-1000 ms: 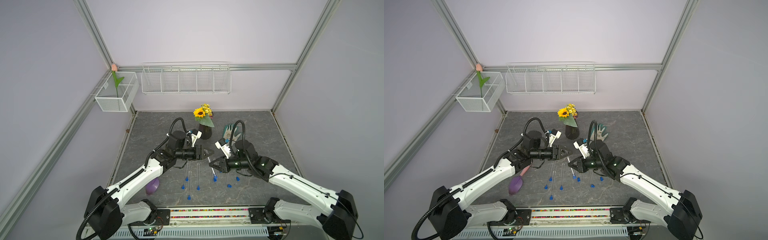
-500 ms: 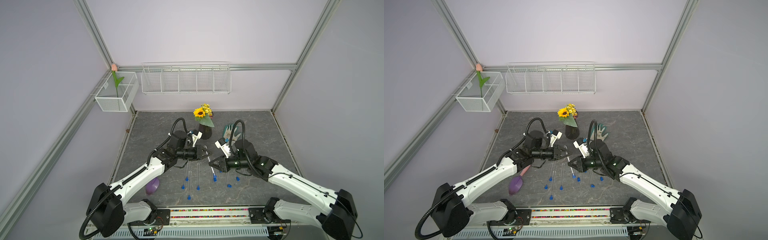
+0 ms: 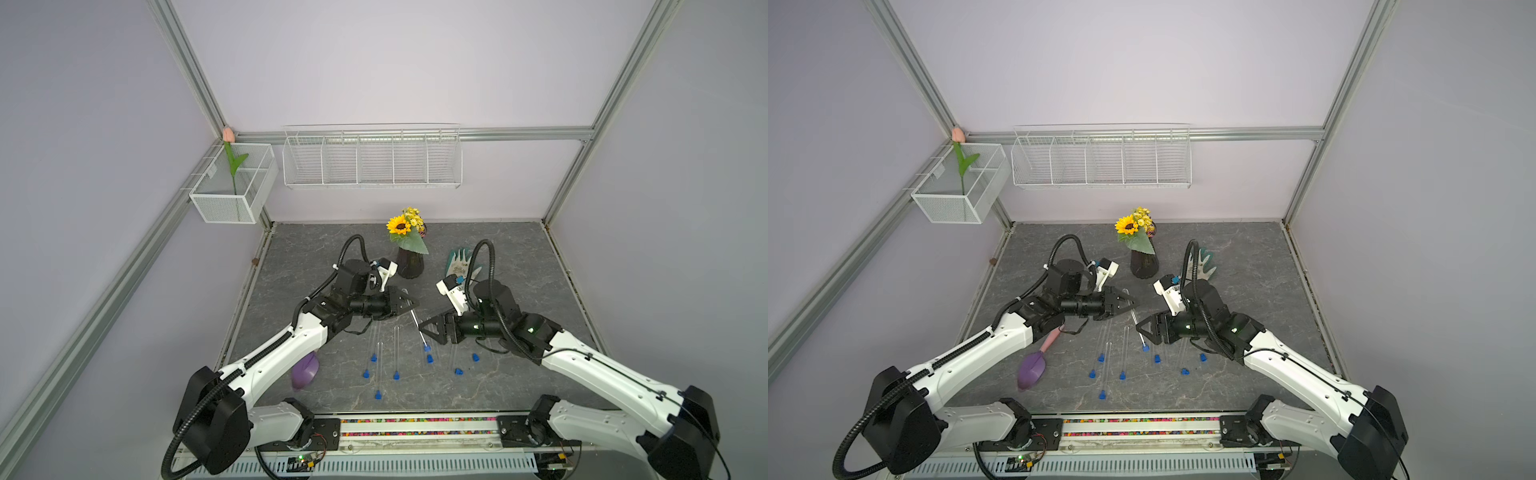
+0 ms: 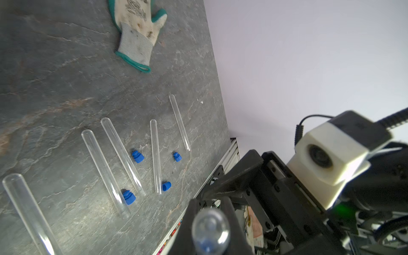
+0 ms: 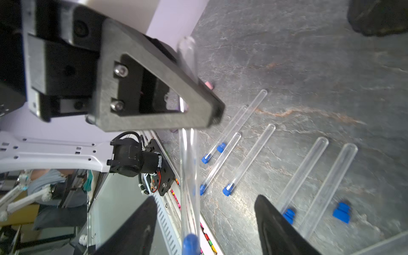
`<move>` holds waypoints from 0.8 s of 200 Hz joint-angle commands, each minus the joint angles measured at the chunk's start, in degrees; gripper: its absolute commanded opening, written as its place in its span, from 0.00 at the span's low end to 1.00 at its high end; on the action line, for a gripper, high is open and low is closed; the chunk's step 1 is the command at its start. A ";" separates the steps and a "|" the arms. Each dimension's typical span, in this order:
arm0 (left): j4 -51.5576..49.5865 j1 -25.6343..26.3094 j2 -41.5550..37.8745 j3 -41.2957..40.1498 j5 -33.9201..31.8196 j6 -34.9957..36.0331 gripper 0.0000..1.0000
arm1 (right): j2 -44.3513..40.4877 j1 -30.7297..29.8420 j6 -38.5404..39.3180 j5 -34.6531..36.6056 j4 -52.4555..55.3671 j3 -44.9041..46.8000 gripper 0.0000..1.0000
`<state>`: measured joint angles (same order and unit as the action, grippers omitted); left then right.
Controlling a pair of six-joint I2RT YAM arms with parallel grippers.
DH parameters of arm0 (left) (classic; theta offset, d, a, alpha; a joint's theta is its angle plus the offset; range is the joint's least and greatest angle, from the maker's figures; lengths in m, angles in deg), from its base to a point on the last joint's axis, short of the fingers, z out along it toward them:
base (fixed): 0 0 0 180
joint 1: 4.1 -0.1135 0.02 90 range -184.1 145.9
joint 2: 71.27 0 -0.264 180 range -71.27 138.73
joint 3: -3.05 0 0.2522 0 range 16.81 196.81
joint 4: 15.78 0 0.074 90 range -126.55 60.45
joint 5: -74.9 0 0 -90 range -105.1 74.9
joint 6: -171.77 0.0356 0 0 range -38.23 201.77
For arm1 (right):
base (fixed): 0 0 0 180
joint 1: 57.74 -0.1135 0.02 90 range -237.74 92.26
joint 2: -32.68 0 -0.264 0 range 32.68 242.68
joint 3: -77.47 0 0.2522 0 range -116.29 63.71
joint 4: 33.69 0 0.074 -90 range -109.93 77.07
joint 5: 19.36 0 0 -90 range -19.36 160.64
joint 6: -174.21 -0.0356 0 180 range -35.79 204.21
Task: Remove stoppers from test tubes
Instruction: Pick up the test tube at the center of the board, then open the stopper on the test tube.
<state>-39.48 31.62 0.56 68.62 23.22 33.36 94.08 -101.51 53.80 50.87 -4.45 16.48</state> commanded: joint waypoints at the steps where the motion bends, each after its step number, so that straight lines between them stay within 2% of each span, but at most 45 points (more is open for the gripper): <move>1: -1.86 -2.79 -2.99 0.19 -4.33 -5.57 0.00 | -1.74 2.44 -1.18 3.41 2.62 -0.01 0.77; 23: -0.17 -6.90 -5.21 -2.49 -5.86 -12.61 0.00 | -3.23 4.63 -4.75 -0.42 -2.26 2.04 0.78; 46: 8.27 -10.11 -6.85 -7.13 -4.65 -22.33 0.00 | -3.39 5.60 -9.31 -5.94 -9.85 4.10 0.78; 59: 11.40 -10.87 -7.16 -8.55 -4.02 -25.48 0.00 | -2.54 5.67 -11.52 -8.04 -13.06 4.66 0.78; 105: 12.31 -10.91 -8.28 -8.66 -3.82 -26.39 0.00 | 2.05 5.42 -19.50 -13.17 -26.46 6.96 0.79; 130: 12.04 -11.11 -8.86 -8.78 -4.05 -26.22 0.00 | 3.79 4.76 -20.36 -13.31 -27.90 6.46 0.79; 160: 11.70 -11.28 -8.89 -8.58 -4.14 -25.87 0.00 | 4.68 3.54 -21.66 -13.46 -30.26 6.71 0.73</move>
<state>-28.94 20.85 -7.65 59.98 19.25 8.47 98.37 -96.85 34.74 39.09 -29.45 22.67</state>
